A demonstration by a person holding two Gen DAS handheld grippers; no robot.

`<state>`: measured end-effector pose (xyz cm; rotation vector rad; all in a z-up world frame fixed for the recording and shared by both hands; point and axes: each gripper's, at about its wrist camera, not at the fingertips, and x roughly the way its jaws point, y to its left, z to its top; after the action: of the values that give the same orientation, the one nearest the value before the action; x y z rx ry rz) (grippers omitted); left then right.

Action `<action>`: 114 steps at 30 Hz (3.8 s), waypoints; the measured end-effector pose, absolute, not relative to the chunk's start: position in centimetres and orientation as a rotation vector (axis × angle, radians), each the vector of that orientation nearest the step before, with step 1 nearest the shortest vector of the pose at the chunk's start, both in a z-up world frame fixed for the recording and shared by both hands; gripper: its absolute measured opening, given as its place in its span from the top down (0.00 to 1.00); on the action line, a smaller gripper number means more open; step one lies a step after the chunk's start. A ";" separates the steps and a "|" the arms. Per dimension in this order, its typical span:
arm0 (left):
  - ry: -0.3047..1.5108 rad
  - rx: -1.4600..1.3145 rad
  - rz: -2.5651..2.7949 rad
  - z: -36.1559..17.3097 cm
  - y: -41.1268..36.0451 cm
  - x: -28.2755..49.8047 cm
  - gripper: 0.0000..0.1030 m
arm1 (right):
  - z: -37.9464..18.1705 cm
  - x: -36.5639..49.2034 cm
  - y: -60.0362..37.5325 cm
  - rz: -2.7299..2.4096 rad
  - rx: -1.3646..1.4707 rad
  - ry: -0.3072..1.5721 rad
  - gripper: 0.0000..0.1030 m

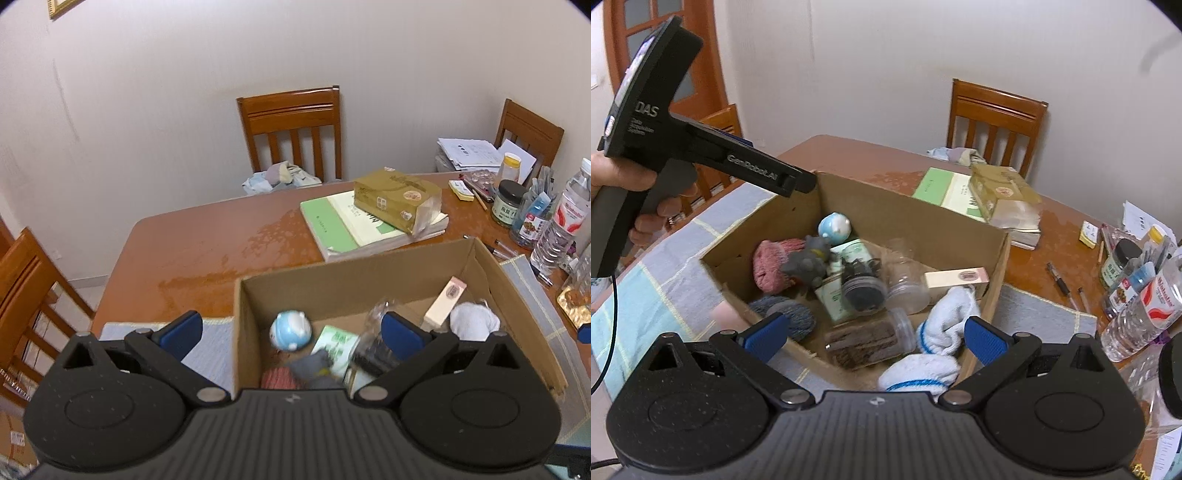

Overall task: Organize objects
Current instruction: 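Open both grippers to drop the figurine and sock into the box, then move the left gripper to the pink paper box while right approaches the gold capsule bottle, then grasp the pink paper box with the left gripper while right grasps the gold capsule bottle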

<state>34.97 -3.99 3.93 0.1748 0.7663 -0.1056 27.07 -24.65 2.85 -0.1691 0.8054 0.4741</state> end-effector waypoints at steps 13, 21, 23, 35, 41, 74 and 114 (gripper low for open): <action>0.806 0.100 -0.056 1.2 0.3 27.0 0.01 | -0.7 22.7 -21.8 0.544 -0.155 0.878 0.00; 0.824 0.102 -0.044 -2.3 2.8 24.4 0.01 | -4.0 21.1 -18.4 0.493 -0.131 0.969 0.00; 0.833 0.100 -0.030 -2.9 3.6 24.1 0.01 | -4.6 20.7 -17.4 0.482 -0.125 0.988 0.00; 0.866 0.059 -0.112 -5.4 6.8 23.2 0.01 | -7.7 21.5 -11.7 0.404 -0.164 1.043 0.00; 0.870 0.044 -0.180 -6.2 7.2 23.4 0.01 | -9.4 22.2 -10.3 0.315 -0.235 1.040 0.00; 0.980 0.065 -0.274 -10.5 1.1 23.7 0.01 | -10.3 21.4 -17.7 0.174 -0.154 1.057 0.00; 0.917 0.108 -0.123 -11.9 2.9 25.9 0.02 | -11.2 20.0 -19.2 0.225 -0.101 1.095 0.00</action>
<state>25.91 2.93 -11.92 0.1082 0.9171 -0.1227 20.01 -19.16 -11.20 -0.1009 1.0946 0.2255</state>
